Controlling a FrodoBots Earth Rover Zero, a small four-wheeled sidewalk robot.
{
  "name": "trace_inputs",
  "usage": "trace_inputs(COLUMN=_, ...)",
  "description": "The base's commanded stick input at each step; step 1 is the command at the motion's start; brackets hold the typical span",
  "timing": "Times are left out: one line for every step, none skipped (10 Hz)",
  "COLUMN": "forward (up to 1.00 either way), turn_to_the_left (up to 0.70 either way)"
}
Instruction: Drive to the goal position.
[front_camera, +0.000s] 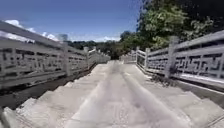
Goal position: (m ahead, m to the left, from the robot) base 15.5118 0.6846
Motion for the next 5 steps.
trace_inputs(forward=0.45, turn_to_the_left=0.0)
trace_inputs(forward=0.45, turn_to_the_left=0.0)
trace_inputs(forward=0.45, turn_to_the_left=0.0)
trace_inputs(forward=0.45, turn_to_the_left=0.0)
trace_inputs(forward=0.45, turn_to_the_left=0.0)
